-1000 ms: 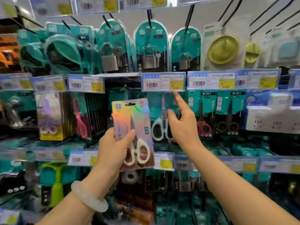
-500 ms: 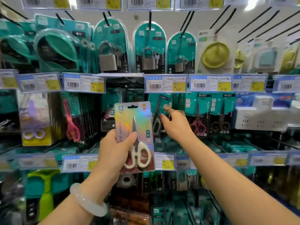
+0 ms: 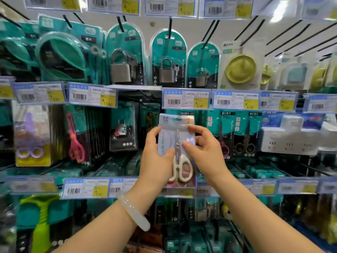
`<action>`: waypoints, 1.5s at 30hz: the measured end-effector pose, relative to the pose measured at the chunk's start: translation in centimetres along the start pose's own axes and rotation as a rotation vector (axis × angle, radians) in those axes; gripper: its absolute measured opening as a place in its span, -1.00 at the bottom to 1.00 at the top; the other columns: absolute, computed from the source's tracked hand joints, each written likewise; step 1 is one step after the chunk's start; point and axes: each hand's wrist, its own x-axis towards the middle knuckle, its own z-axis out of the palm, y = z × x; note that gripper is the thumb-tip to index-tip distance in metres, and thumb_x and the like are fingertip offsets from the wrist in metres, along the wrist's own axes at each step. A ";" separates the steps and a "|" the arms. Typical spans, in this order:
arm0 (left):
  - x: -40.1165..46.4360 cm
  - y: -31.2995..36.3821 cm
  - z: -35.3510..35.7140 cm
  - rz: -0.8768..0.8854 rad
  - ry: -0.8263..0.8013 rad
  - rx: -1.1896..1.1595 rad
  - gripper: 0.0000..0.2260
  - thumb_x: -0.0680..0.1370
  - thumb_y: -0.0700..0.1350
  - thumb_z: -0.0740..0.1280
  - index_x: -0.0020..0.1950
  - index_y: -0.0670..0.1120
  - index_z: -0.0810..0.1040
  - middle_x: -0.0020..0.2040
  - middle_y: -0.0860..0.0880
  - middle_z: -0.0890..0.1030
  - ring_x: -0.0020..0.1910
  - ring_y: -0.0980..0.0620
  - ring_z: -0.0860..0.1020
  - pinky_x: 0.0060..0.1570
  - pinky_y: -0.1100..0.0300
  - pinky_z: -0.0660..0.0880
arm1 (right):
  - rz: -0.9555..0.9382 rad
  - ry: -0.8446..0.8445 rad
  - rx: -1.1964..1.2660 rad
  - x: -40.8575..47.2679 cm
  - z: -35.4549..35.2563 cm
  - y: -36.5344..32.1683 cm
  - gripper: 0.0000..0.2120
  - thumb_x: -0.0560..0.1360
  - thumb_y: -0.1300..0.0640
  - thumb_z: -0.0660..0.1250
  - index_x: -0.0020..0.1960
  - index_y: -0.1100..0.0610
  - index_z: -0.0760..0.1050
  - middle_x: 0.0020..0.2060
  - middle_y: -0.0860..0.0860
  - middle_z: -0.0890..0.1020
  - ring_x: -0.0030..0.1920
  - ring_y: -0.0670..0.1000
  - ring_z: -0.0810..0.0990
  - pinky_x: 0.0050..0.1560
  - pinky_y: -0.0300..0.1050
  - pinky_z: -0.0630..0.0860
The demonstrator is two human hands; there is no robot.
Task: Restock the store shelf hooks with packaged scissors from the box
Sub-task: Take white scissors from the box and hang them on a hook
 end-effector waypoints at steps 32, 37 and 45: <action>3.3 -0.5 1.6 0.174 -0.059 0.037 -0.45 0.56 -0.31 0.25 0.48 0.05 0.20 0.35 0.23 0.33 0.33 0.33 0.31 0.13 0.65 0.24 | -0.225 0.075 0.135 2.7 -0.7 1.0 -0.55 0.49 0.36 0.30 0.15 -0.16 0.41 0.11 -0.07 0.61 -0.06 -0.12 0.64 -0.07 -0.35 0.53; 4.1 -1.0 1.5 0.076 -0.055 0.002 -0.44 0.55 -0.34 0.24 0.47 0.06 0.21 0.14 0.22 0.48 0.00 0.38 0.49 -0.03 0.51 0.42 | -0.170 0.066 -0.047 3.8 -0.3 1.4 -0.58 0.50 0.31 0.30 0.15 -0.18 0.40 0.10 -0.23 0.54 0.09 -0.05 0.59 0.12 -0.22 0.53; 5.3 -1.4 1.8 -0.015 -0.239 0.365 -0.30 0.53 -0.20 0.30 0.52 0.16 -0.01 0.37 -0.03 0.40 0.25 0.05 0.44 0.13 0.31 0.40 | -0.089 -0.052 -0.557 4.5 -0.5 0.9 -0.46 0.54 0.23 0.23 0.45 -0.05 0.19 0.27 0.09 0.45 0.15 0.02 0.46 0.12 -0.23 0.30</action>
